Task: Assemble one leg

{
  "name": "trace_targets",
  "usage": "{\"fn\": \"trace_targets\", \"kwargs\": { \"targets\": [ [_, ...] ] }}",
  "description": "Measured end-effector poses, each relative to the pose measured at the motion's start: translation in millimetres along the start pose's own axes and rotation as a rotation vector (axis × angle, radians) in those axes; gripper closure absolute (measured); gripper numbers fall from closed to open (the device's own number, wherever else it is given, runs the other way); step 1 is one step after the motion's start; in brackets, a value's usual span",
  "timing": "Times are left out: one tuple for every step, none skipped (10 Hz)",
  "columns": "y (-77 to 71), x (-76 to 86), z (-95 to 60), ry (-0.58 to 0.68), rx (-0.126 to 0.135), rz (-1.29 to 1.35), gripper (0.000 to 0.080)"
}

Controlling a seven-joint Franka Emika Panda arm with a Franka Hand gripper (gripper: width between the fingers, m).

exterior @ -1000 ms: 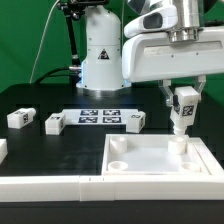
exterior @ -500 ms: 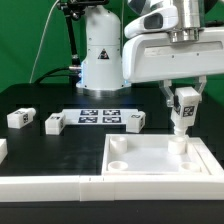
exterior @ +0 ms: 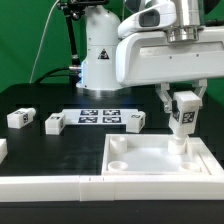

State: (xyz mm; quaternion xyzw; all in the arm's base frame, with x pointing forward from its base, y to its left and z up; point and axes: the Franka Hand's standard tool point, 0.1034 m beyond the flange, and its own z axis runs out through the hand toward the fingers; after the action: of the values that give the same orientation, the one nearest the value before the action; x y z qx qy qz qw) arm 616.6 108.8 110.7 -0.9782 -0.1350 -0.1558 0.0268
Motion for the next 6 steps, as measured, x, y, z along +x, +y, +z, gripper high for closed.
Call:
{"fn": "trace_targets", "kwargs": {
  "targets": [
    [2.2,8.8,3.2,0.010,0.000,0.002,0.0508],
    [3.5,16.9,4.2,0.021,-0.001,0.004,0.0508],
    [5.0,22.9,5.7,0.028,-0.001,0.002,0.0508],
    [8.5,29.2,7.4,0.034,-0.002,-0.006,0.0508],
    [10.1,31.3,8.7,0.031,-0.002,-0.004,0.0508],
    [6.6,28.8,12.2,0.035,-0.001,-0.001,0.0508]
  ]
}}
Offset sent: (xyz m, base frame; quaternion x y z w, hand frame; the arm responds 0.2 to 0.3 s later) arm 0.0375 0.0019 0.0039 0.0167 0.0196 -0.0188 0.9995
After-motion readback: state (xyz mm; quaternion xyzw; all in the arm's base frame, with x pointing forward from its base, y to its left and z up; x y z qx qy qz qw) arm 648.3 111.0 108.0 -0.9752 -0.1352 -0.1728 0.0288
